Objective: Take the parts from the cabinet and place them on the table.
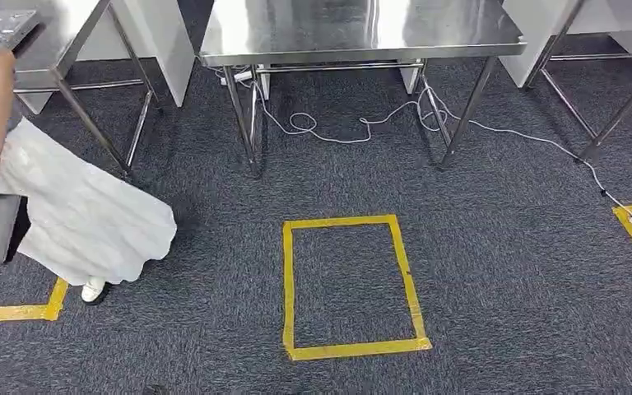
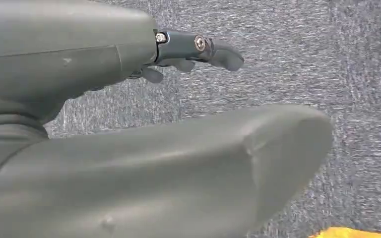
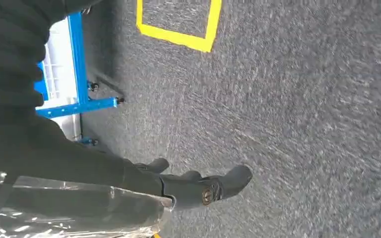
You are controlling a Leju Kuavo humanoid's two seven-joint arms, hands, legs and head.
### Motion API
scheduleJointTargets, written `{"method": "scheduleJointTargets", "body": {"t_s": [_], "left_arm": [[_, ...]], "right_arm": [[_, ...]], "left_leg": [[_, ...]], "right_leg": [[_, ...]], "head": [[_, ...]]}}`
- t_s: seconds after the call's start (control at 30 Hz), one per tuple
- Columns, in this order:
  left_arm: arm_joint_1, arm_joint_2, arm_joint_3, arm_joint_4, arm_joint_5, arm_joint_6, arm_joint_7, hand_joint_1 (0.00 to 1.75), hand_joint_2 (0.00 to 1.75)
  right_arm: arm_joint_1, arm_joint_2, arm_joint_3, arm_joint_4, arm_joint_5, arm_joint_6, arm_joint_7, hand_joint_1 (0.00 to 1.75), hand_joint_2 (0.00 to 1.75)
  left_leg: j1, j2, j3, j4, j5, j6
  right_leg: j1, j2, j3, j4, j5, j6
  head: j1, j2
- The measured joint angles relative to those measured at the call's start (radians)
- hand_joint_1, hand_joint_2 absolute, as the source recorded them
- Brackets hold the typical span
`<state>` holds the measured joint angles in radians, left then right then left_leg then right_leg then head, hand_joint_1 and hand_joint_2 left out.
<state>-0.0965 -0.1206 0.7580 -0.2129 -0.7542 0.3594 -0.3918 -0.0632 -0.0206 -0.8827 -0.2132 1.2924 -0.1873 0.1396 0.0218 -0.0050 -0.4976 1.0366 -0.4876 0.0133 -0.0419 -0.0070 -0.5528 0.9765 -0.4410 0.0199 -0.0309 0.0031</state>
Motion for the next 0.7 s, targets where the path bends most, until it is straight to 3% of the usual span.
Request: {"method": "scheduleJointTargets", "body": {"t_s": [0.03,0.07,0.13,0.17,0.2,0.23,0.27,0.3,0.33,0.37,0.43,0.47,0.5,0.53,0.57,0.6,0.63,0.67,0.7], "left_arm": [[-0.001,0.0,0.0,0.0,0.0,0.0,0.0,0.0,0.0],[-0.001,0.0,0.0,0.0,0.0,0.0,-0.001,0.0,0.0],[-0.001,0.001,0.0,0.0,-0.002,0.0,-0.001,0.0,0.0],[-0.001,0.001,0.0,0.0,-0.002,0.0,-0.001,0.0,0.0],[-0.005,-0.003,-0.001,0.0,-0.004,0.0,-0.001,0.0,0.0],[-0.008,-0.003,-0.002,0.0,-0.008,0.0,-0.001,0.0,0.0],[-0.009,-0.003,-0.002,0.0,-0.01,0.0,0.0,0.0,0.0],[-0.01,-0.003,-0.002,0.0,-0.011,-0.001,0.0,0.0,0.0],[-0.01,-0.003,-0.003,0.0,-0.012,-0.001,0.0,0.0,0.0],[-0.01,-0.003,-0.003,0.0,-0.012,-0.002,0.0,0.0,0.0],[-0.01,-0.005,-0.005,0.0,-0.015,0.0,0.0,0.0,0.0],[-0.01,-0.006,-0.006,0.0,-0.017,0.002,-0.001,0.0,0.0],[-0.011,-0.006,-0.007,0.0,-0.017,0.003,-0.001,0.0,0.0],[-0.01,-0.006,-0.008,0.0,-0.018,0.003,-0.002,0.0,0.0],[-0.01,-0.006,-0.008,0.0,-0.02,0.003,-0.002,0.0,0.0],[-0.012,-0.006,-0.009,0.0,-0.021,0.004,-0.003,0.0,0.0],[-0.011,-0.005,-0.01,0.0,-0.021,0.005,-0.003,0.0,0.0],[-0.009,-0.004,-0.011,0.0,-0.021,0.005,-0.003,0.0,0.0],[-0.004,-0.001,-0.012,0.0,-0.021,0.005,-0.003,0.0,0.0]], "right_arm": [[-0.001,0.002,0.0,0.0,0.0,0.0,0.0,0.0,1.75],[-0.002,0.003,0.0,0.0,0.0,0.0,0.0,0.0,1.75],[-0.002,0.004,0.0,0.0,-0.001,0.0,0.001,0.0,1.75],[0.001,0.006,0.0,0.0,-0.002,0.0,0.003,0.0,1.75],[0.0,0.002,0.0,0.0,-0.002,0.0,0.004,0.0,1.75],[0.001,0.003,0.0,0.001,-0.003,0.0,0.004,0.0,1.75],[0.0,0.002,0.0,0.001,-0.003,0.0,0.004,0.0,1.75],[0.0,0.0,-0.001,0.001,-0.003,0.0,0.005,0.0,1.75],[0.0,0.0,-0.001,0.001,-0.003,0.001,0.005,0.0,1.75],[0.0,-0.001,-0.001,0.001,-0.003,0.0,0.005,0.0,1.75],[-0.001,-0.003,-0.001,0.001,-0.003,0.0,0.006,0.0,1.75],[-0.001,-0.005,-0.001,0.001,-0.002,0.0,0.006,0.0,1.75],[-0.002,-0.005,-0.001,0.0,-0.002,0.0,0.006,0.0,1.75],[-0.004,-0.005,-0.001,0.0,-0.001,0.001,0.007,0.0,1.75],[-0.005,-0.008,-0.001,0.0,-0.001,0.0,0.007,0.0,1.75],[-0.009,-0.006,-0.001,0.0,-0.001,0.001,0.008,0.0,1.75],[-0.009,-0.003,-0.001,0.0,-0.001,0.001,0.008,0.0,1.75],[-0.004,-0.002,-0.002,0.0,0.0,0.002,0.012,0.0,1.75],[0.001,0.0,-0.003,0.001,0.0,0.004,0.015,0.0,1.75]], "left_leg": [[-0.006,-0.002,0.032,-0.053,-0.019,0.005],[-0.011,-0.003,0.023,-0.05,-0.017,0.006],[-0.023,-0.002,0.014,-0.054,-0.002,0.025],[-0.02,0.003,0.005,-0.083,0.023,0.037],[-0.018,0.009,0.006,-0.091,0.042,0.041],[-0.02,0.006,-0.013,-0.095,0.053,0.055],[-0.024,0.007,-0.028,-0.096,0.064,0.061],[-0.025,0.008,-0.044,-0.095,0.077,0.062],[-0.028,0.008,-0.064,-0.094,0.091,0.062],[-0.029,0.008,-0.08,-0.094,0.1,0.06],[-0.033,0.008,-0.11,-0.092,0.125,0.053],[-0.034,0.007,-0.127,-0.09,0.137,0.049],[-0.036,0.007,-0.138,-0.083,0.146,0.045],[-0.044,0.006,-0.153,-0.066,0.15,0.039],[-0.047,0.008,-0.159,-0.052,0.151,0.038],[-0.049,0.009,-0.167,-0.05,0.161,0.034],[-0.048,0.011,-0.173,-0.049,0.17,0.035],[-0.037,0.012,-0.181,-0.043,0.176,0.032],[-0.033,0.009,-0.185,-0.035,0.163,0.024]], "right_leg": [[0.004,0.0,-0.005,0.0,0.009,0.012],[0.0,-0.002,-0.008,-0.005,0.019,0.022],[-0.005,-0.002,-0.011,-0.013,0.036,0.04],[0.005,-0.002,-0.015,-0.015,0.043,0.048],[0.001,-0.001,-0.03,0.007,0.013,0.038],[0.007,0.001,-0.056,0.059,-0.046,0.019],[0.006,0.002,-0.083,0.123,-0.101,0.007],[0.005,0.003,-0.104,0.203,-0.151,0.002],[0.006,0.003,-0.118,0.278,-0.173,0.007],[0.006,0.003,-0.118,0.318,-0.156,0.02],[0.008,0.003,-0.067,0.292,-0.074,0.053],[0.008,0.003,-0.024,0.242,-0.04,0.06],[0.008,0.003,0.035,0.167,-0.043,0.056],[0.011,0.003,0.146,0.045,-0.083,0.039],[0.018,0.005,0.168,-0.054,-0.124,0.029],[0.014,0.005,0.164,-0.048,-0.132,0.014],[0.013,0.005,0.158,-0.046,-0.127,0.012],[-0.001,0.003,0.153,-0.04,-0.121,0.005],[0.0,0.0,0.151,-0.04,-0.114,-0.005]], "head": [[0.002,0.0],[0.003,0.0],[0.001,0.0],[0.002,0.0],[0.004,0.0],[0.01,0.0],[0.013,0.0],[0.015,0.0],[0.015,0.0],[0.017,0.0],[0.018,0.0],[0.018,0.0],[0.018,0.0],[0.019,0.0],[0.018,0.0],[0.012,0.0],[0.012,0.0],[0.008,0.0],[0.013,0.0]]}}
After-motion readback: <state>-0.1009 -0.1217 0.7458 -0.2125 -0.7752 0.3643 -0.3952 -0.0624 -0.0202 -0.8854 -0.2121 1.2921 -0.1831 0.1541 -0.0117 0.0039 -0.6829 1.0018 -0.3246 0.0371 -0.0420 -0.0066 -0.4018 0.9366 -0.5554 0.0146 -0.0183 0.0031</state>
